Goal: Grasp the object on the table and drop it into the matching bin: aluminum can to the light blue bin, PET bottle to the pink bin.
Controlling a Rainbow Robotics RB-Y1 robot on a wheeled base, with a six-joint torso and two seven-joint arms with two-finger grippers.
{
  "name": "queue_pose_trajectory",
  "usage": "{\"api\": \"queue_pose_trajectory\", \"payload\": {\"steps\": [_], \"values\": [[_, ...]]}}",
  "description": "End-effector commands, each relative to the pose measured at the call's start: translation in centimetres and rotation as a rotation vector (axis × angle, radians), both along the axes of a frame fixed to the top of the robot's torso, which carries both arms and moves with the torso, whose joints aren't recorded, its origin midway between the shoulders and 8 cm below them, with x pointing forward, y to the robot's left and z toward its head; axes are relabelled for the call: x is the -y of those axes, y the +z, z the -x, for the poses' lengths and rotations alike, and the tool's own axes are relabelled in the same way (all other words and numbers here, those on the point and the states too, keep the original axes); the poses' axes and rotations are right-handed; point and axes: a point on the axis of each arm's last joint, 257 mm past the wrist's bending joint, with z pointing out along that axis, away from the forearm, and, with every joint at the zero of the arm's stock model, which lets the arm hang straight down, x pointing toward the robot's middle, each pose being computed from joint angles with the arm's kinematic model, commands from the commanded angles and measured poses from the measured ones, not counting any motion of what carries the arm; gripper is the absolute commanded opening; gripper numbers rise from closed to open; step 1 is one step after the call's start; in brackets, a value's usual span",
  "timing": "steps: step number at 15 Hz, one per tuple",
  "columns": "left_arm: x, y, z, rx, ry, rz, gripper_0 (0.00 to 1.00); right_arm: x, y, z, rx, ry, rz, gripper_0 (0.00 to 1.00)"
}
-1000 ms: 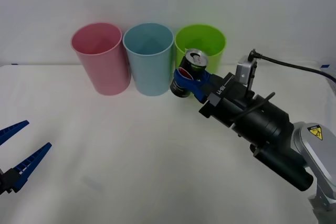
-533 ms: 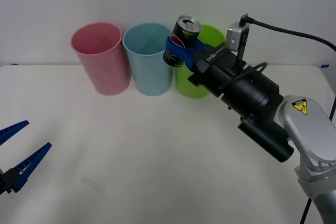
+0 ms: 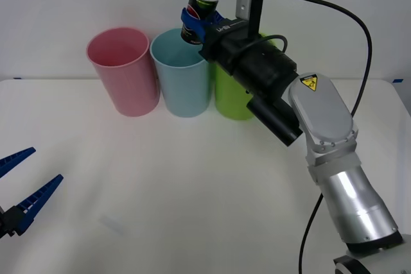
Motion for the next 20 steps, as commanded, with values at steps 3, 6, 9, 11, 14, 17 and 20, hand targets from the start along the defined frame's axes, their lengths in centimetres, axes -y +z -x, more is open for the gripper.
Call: {"api": "queue_pose_trajectory", "payload": {"steps": [3, 6, 9, 11, 14, 17, 20], "values": [[0.0, 0.0, 0.0, 0.0, 0.0, 0.0, 1.0, -2.0, -0.7, -4.8, -0.049, -0.136, -0.005, 0.0], [0.0, 0.0, 0.0, 0.0, 0.0, 0.0, 1.0, -1.1, -1.4, -7.5, -0.065, -0.231, 0.024, 0.0], [0.0, 0.0, 0.0, 0.0, 0.0, 0.0, 1.0, -0.2, -1.6, -9.4, -0.079, -0.278, 0.045, 0.0], [0.0, 0.0, 0.0, 0.0, 0.0, 0.0, 1.0, -0.3, -1.9, -9.6, -0.082, -0.279, 0.06, 0.0], [0.0, 0.0, 0.0, 0.0, 0.0, 0.0, 1.0, -1.2, -2.4, -9.2, -0.084, -0.263, 0.075, 0.0], [0.0, 0.0, 0.0, 0.0, 0.0, 0.0, 1.0, -2.0, -2.8, -8.9, -0.086, -0.251, 0.086, 0.0], [0.0, 0.0, 0.0, 0.0, 0.0, 0.0, 1.0, -2.4, -3.0, -8.8, -0.088, -0.243, 0.09, 0.0]]}}
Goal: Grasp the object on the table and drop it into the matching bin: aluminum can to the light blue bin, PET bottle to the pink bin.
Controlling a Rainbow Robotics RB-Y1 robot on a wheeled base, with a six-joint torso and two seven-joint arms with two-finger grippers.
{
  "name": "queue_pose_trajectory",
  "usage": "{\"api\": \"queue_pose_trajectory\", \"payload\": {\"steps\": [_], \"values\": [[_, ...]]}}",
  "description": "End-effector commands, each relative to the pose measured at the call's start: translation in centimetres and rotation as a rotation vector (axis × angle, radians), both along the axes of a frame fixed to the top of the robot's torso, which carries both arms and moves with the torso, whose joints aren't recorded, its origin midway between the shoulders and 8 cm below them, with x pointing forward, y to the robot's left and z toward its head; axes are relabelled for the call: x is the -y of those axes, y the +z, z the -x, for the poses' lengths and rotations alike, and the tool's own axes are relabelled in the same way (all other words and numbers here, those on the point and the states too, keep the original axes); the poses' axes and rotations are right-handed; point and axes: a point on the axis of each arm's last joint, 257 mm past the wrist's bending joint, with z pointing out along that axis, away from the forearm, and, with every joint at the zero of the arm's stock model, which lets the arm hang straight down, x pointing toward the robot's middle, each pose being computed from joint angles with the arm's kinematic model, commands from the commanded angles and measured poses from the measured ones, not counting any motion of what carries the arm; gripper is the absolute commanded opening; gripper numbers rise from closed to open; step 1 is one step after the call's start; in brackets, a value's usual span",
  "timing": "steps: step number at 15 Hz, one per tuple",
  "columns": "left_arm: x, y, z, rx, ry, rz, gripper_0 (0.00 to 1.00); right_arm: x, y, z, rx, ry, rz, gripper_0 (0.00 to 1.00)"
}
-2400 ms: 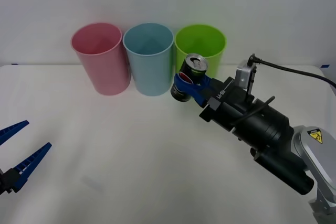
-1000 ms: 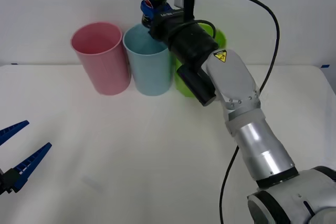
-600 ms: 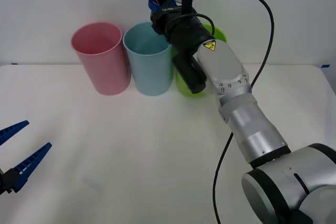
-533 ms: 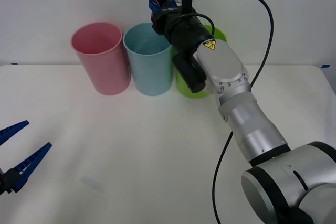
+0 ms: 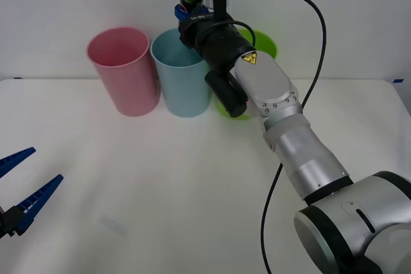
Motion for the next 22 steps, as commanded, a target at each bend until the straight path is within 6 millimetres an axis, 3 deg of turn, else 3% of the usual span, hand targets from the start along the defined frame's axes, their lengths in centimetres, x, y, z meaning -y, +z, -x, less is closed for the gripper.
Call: {"api": "queue_pose_trajectory", "payload": {"steps": [1, 2, 3, 4, 14, 18, 22], "values": [[0.0, 0.0, 0.0, 0.0, 0.0, 0.0, 1.0, -0.4, -0.2, 0.2, -0.002, 0.01, 0.003, 0.0], [0.0, 0.0, 0.0, 0.0, 0.0, 0.0, 1.0, -0.5, -0.2, 0.2, -0.002, 0.009, 0.002, 0.2], [0.0, 0.0, 0.0, 0.0, 0.0, 0.0, 1.0, -0.5, -0.2, 0.2, -0.002, 0.009, 0.002, 0.75], [0.0, 0.0, 0.0, 0.0, 0.0, 0.0, 1.0, -0.5, -0.2, 0.2, -0.003, 0.011, 0.003, 1.0], [0.0, 0.0, 0.0, 0.0, 0.0, 0.0, 1.0, -0.8, 0.2, 0.9, 0.007, 0.035, -0.008, 1.0], [0.0, 0.0, 0.0, 0.0, 0.0, 0.0, 1.0, -1.1, 0.6, 3.6, 0.035, 0.101, -0.042, 1.0], [0.0, 0.0, 0.0, 0.0, 0.0, 0.0, 1.0, 2.2, -0.3, 7.1, 0.077, 0.146, -0.018, 1.0]]}}
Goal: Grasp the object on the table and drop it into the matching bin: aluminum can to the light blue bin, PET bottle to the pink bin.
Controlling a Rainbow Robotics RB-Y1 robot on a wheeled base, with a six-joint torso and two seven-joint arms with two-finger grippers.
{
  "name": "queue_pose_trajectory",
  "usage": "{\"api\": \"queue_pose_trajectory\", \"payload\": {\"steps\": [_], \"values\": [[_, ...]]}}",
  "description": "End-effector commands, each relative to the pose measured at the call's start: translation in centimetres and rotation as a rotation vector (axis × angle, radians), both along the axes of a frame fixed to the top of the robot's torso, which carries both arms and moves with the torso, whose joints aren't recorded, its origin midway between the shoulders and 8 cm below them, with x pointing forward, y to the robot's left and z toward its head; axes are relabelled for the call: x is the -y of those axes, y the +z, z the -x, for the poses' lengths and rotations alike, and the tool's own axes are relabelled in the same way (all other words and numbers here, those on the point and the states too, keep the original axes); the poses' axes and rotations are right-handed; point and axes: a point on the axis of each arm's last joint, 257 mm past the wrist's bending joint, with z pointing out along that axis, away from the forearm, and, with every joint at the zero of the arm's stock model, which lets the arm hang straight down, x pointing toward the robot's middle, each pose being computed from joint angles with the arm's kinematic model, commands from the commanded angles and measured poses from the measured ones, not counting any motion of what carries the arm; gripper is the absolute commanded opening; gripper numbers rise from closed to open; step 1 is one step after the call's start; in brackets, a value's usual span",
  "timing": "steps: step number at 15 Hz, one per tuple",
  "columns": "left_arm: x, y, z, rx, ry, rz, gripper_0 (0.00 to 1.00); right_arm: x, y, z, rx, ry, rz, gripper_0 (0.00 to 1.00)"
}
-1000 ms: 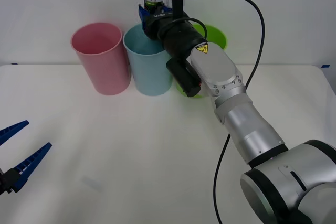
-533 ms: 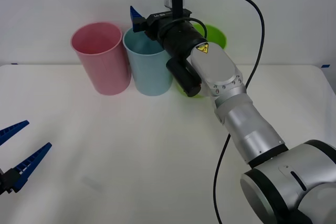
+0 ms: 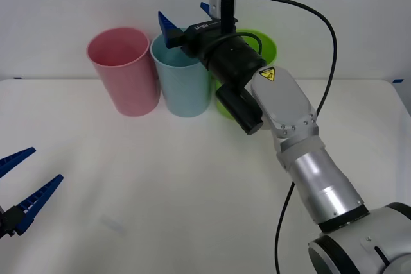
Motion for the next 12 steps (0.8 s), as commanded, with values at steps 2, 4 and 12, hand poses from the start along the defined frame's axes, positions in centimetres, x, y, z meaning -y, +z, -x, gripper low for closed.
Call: {"api": "queue_pose_trajectory", "payload": {"steps": [2, 4, 12], "values": [[0.0, 0.0, 0.0, 0.0, 0.0, 0.0, 1.0, 3.2, -1.5, 3.7, 0.027, 0.039, 0.029, 1.0], [0.0, 0.0, 0.0, 0.0, 0.0, 0.0, 1.0, 4.6, -2.4, 5.9, 0.027, 0.062, 0.04, 1.0], [0.0, 0.0, 0.0, 0.0, 0.0, 0.0, 1.0, 11.8, -9.4, 14.2, -0.047, 0.134, 0.166, 1.0]]}}
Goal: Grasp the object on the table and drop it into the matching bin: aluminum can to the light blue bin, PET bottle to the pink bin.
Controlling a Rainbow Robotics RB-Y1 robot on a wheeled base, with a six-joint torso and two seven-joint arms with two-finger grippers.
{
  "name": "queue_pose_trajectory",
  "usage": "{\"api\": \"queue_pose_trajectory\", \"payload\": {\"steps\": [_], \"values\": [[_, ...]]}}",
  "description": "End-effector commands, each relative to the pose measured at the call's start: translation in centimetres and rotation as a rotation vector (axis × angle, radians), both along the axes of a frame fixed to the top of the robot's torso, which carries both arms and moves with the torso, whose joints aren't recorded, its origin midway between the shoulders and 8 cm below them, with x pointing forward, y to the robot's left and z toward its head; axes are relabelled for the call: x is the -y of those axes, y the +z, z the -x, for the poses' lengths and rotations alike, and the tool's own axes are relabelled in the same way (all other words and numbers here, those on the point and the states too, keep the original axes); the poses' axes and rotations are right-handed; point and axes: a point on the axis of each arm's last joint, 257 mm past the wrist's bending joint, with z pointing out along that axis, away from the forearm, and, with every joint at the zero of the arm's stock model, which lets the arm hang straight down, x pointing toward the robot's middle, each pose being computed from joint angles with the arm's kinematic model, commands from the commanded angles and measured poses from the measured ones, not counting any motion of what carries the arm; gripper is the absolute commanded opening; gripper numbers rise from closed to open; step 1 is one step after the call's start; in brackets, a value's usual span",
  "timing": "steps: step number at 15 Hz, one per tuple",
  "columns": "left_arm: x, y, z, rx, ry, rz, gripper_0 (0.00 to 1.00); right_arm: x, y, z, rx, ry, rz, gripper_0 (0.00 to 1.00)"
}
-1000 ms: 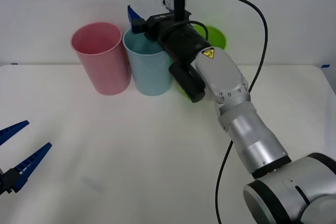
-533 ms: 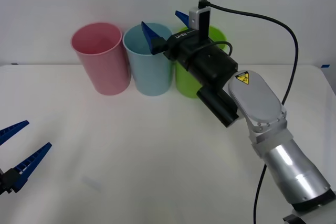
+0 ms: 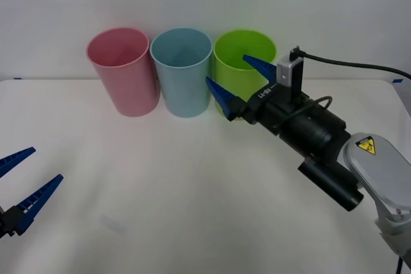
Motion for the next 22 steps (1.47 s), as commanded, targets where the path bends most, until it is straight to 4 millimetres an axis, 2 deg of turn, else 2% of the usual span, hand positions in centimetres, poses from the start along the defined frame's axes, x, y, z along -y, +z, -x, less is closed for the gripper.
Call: {"api": "queue_pose_trajectory", "payload": {"steps": [1, 5, 12, 18, 22], "values": [[0.0, 0.0, 0.0, 0.0, 0.0, 0.0, 1.0, 2.7, -2.5, 2.3, -0.022, 0.012, 0.061, 1.0], [0.0, 0.0, 0.0, 0.0, 0.0, 0.0, 1.0, 7.1, -5.8, 4.9, -0.001, 0.01, 0.174, 1.0], [0.0, 0.0, 0.0, 0.0, 0.0, 0.0, 1.0, 12.8, -10.1, 10.0, -0.04, 0.024, 0.259, 1.0], [0.0, 0.0, 0.0, 0.0, 0.0, 0.0, 1.0, 16.5, -11.9, 14.5, -0.078, 0.041, 0.276, 1.0], [0.0, 0.0, 0.0, 0.0, 0.0, 0.0, 1.0, 18.9, -13.4, 15.7, -0.106, 0.031, 0.259, 1.0]]}}
